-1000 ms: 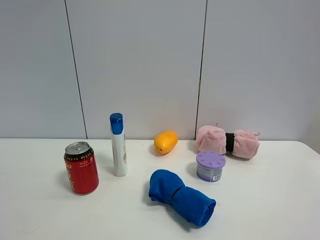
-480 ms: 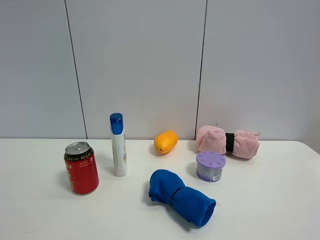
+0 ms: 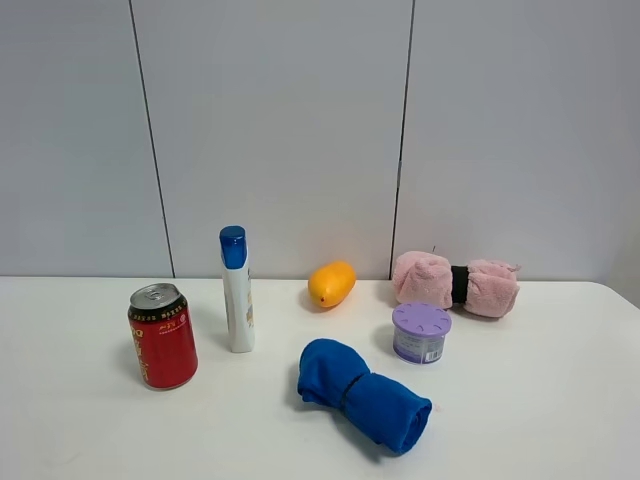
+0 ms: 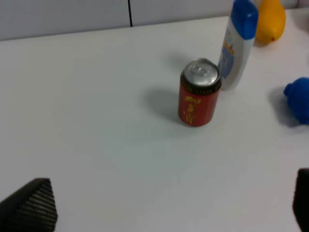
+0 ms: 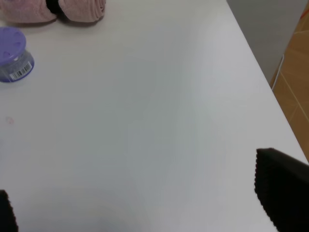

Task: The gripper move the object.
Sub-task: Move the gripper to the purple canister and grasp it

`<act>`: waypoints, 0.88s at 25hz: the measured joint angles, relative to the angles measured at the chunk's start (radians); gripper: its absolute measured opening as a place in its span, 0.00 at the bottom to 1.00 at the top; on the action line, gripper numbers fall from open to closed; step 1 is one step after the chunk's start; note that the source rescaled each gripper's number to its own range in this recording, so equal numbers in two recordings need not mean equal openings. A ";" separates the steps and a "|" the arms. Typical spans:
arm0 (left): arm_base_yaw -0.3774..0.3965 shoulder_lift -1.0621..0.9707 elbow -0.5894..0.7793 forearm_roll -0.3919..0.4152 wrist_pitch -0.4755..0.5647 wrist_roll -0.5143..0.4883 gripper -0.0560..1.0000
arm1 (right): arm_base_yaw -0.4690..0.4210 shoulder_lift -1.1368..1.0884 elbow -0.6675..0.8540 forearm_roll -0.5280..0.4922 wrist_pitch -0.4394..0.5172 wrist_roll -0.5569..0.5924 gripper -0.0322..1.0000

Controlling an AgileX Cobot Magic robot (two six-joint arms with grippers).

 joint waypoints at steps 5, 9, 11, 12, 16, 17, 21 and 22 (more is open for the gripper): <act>0.000 0.135 -0.098 -0.008 -0.012 0.001 1.00 | 0.000 0.000 0.000 0.000 0.000 0.000 1.00; 0.000 0.226 -0.147 -0.030 -0.042 0.014 1.00 | 0.000 0.000 0.000 0.000 0.000 0.000 1.00; 0.000 0.277 -0.161 -0.051 -0.063 0.023 1.00 | 0.000 0.000 0.000 0.000 0.000 0.000 1.00; 0.000 0.302 -0.166 -0.061 -0.073 0.028 1.00 | 0.000 0.000 0.000 0.000 0.000 0.000 1.00; 0.000 0.405 -0.189 -0.076 -0.117 0.046 1.00 | 0.000 0.000 0.000 0.000 0.000 0.000 1.00; -0.001 0.435 -0.196 -0.076 -0.128 0.051 1.00 | 0.000 0.000 0.000 0.000 0.000 0.000 1.00; -0.052 0.562 -0.235 -0.076 -0.192 0.061 1.00 | 0.000 0.000 0.000 0.000 0.000 0.000 1.00; -0.069 0.596 -0.248 -0.076 -0.210 0.063 1.00 | 0.000 0.000 0.000 0.000 0.000 0.000 1.00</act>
